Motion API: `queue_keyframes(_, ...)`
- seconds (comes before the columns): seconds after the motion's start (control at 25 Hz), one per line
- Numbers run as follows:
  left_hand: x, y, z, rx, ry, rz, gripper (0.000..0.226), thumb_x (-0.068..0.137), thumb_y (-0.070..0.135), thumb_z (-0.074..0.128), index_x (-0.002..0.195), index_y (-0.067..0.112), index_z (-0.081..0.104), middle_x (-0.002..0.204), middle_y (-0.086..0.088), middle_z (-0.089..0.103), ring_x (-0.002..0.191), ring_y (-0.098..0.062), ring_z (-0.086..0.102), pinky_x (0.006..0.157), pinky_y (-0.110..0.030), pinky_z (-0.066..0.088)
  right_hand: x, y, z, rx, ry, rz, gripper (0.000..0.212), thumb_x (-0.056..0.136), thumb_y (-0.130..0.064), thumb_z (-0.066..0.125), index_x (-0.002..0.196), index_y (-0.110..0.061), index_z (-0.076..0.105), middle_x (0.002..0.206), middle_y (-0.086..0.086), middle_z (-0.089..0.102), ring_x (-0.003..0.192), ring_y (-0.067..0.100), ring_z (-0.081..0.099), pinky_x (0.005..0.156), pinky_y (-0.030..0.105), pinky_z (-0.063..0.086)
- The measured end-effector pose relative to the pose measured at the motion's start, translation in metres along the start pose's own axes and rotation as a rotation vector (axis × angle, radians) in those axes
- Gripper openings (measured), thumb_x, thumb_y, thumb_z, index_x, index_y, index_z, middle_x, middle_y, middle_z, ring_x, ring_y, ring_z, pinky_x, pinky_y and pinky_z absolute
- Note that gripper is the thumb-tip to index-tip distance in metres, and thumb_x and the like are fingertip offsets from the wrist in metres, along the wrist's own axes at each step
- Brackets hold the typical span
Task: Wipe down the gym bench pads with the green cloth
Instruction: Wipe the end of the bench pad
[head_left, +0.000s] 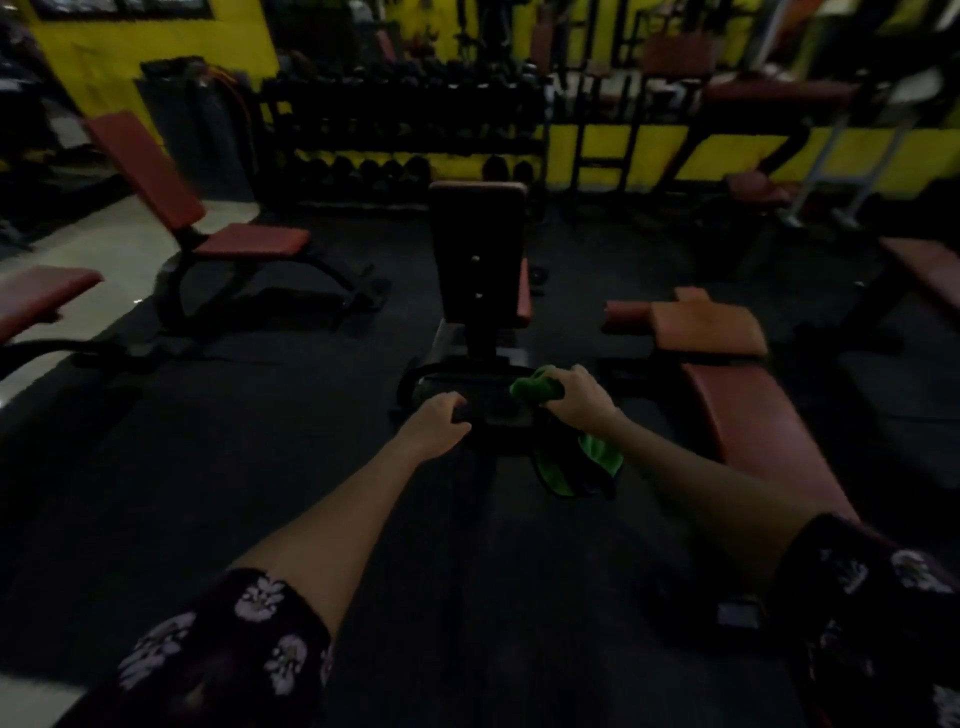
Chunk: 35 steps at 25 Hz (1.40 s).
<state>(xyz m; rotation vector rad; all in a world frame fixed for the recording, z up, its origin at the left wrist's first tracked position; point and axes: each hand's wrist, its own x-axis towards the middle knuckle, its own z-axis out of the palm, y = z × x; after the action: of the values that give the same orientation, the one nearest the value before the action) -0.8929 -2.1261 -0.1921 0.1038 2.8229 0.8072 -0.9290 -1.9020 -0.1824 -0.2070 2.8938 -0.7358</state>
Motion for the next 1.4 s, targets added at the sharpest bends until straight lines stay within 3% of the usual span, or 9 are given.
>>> queue_keyframes(0.4, 0.184, 0.073, 0.028, 0.133, -0.321, 0.441, 0.042, 0.091, 0.020, 0.055, 0.131, 0.011, 0.046, 0.137, -0.007, 0.045, 0.123, -0.021, 0.046, 0.100, -0.030, 0.036, 0.060, 0.091, -0.023, 0.061, 0.167, 0.459, 0.052, 0.086, -0.028, 0.063, 0.135, -0.024, 0.046, 0.125, 0.013, 0.041, 0.112, 0.033, 0.050, 0.092, 0.040, 0.047)
queue_keyframes(0.64, 0.310, 0.134, 0.050, 0.203, -0.444, 0.575, 0.041, 0.091, 0.022, 0.055, 0.131, 0.014, 0.047, 0.135, -0.004, 0.046, 0.116, -0.019, 0.050, 0.096, -0.030, 0.041, 0.125, 0.165, -0.053, 0.154, 0.279, 0.637, 0.050, 0.084, -0.028, 0.062, 0.132, -0.026, 0.049, 0.125, 0.012, 0.045, 0.113, 0.032, 0.050, 0.090, 0.040, 0.047)
queue_keyframes(0.84, 0.388, 0.183, 0.067, 0.277, -0.509, 0.659, 0.043, 0.093, 0.021, 0.052, 0.135, 0.015, 0.043, 0.141, -0.003, 0.041, 0.122, -0.020, 0.047, 0.098, -0.031, 0.039, 0.169, 0.212, -0.080, 0.193, 0.336, 0.735, 0.049, 0.086, -0.027, 0.062, 0.133, -0.026, 0.048, 0.123, 0.011, 0.045, 0.117, 0.030, 0.046, 0.091, 0.038, 0.045)
queue_keyframes(1.2, 0.536, 0.280, 0.147, 0.474, -0.704, 0.927, 0.047, 0.093, 0.020, 0.054, 0.137, 0.009, 0.040, 0.143, -0.009, 0.039, 0.127, -0.025, 0.044, 0.102, -0.033, 0.038, 0.231, 0.303, -0.100, 0.284, 0.459, 1.002, 0.051, 0.083, -0.027, 0.065, 0.132, -0.028, 0.049, 0.128, 0.009, 0.046, 0.120, 0.028, 0.046, 0.100, 0.037, 0.041)
queue_keyframes(1.4, 0.613, 0.337, 0.185, 0.584, -0.862, 1.141, 0.048, 0.092, 0.019, 0.055, 0.136, 0.007, 0.041, 0.140, -0.011, 0.041, 0.125, -0.026, 0.045, 0.101, -0.033, 0.038, 0.276, 0.340, -0.112, 0.357, 0.576, 1.261, 0.048, 0.086, -0.029, 0.064, 0.131, -0.028, 0.050, 0.123, 0.011, 0.045, 0.112, 0.030, 0.051, 0.092, 0.040, 0.047)
